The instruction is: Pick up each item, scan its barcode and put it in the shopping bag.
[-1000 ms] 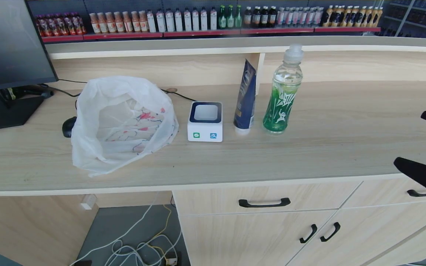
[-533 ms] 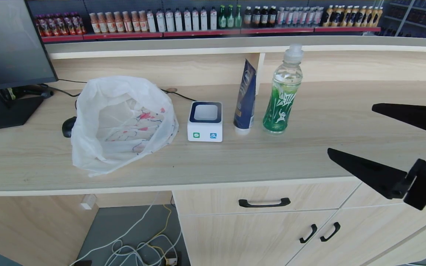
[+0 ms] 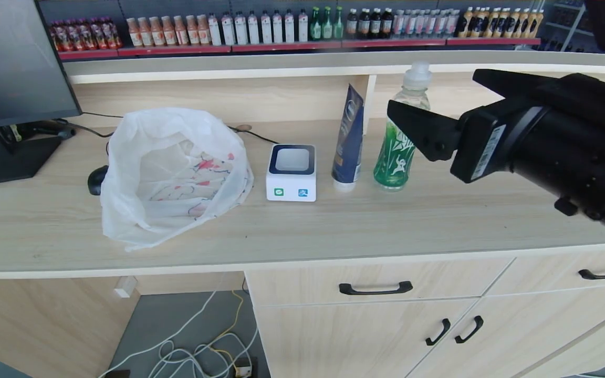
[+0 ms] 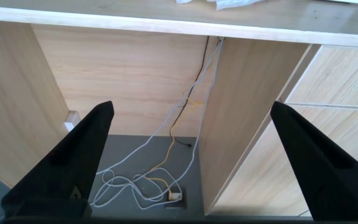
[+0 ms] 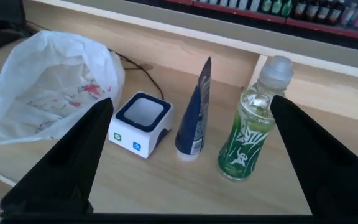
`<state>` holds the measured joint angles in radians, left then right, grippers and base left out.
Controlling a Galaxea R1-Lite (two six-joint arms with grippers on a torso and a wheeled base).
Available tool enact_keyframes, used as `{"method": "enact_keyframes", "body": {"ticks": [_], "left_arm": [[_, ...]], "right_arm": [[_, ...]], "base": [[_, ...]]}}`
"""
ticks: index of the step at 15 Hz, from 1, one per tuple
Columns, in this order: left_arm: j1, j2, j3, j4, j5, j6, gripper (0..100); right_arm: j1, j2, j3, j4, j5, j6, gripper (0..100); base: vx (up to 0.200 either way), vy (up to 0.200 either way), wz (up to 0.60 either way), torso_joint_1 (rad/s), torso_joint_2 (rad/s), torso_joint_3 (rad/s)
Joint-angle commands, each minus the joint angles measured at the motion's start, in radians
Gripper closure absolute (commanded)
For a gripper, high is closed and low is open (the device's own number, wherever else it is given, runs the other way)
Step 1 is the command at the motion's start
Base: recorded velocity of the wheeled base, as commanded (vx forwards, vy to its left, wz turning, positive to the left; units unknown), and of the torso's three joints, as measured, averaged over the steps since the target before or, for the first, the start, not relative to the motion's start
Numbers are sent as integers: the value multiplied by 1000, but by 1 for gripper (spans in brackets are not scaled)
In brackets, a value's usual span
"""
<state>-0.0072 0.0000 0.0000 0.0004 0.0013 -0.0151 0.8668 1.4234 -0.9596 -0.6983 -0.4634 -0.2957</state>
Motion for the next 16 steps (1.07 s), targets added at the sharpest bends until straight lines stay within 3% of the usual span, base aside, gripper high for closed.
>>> {"method": "enact_keyframes", "body": {"ticks": [1,4,7,11,16], "left_arm": [[0,2,0,0,0,0,0],[1,2,0,0,0,0,0],[1,2,0,0,0,0,0],[1,2,0,0,0,0,0],[3,2,0,0,0,0,0]], "right_arm": [[40,146,-33,-135,-106,43,0],[38,227,-42,-333,-233,66,0],[28,236,-50,-339,-233,70,0],[-65,250,-47,-339,-144,98,0],[-83,287,-54,-340,-86,136,0]], "base": [[0,0,0,0,0,0],[0,0,0,0,0,0],[0,0,0,0,0,0],[0,0,0,0,0,0],[0,0,0,0,0,0]]}}
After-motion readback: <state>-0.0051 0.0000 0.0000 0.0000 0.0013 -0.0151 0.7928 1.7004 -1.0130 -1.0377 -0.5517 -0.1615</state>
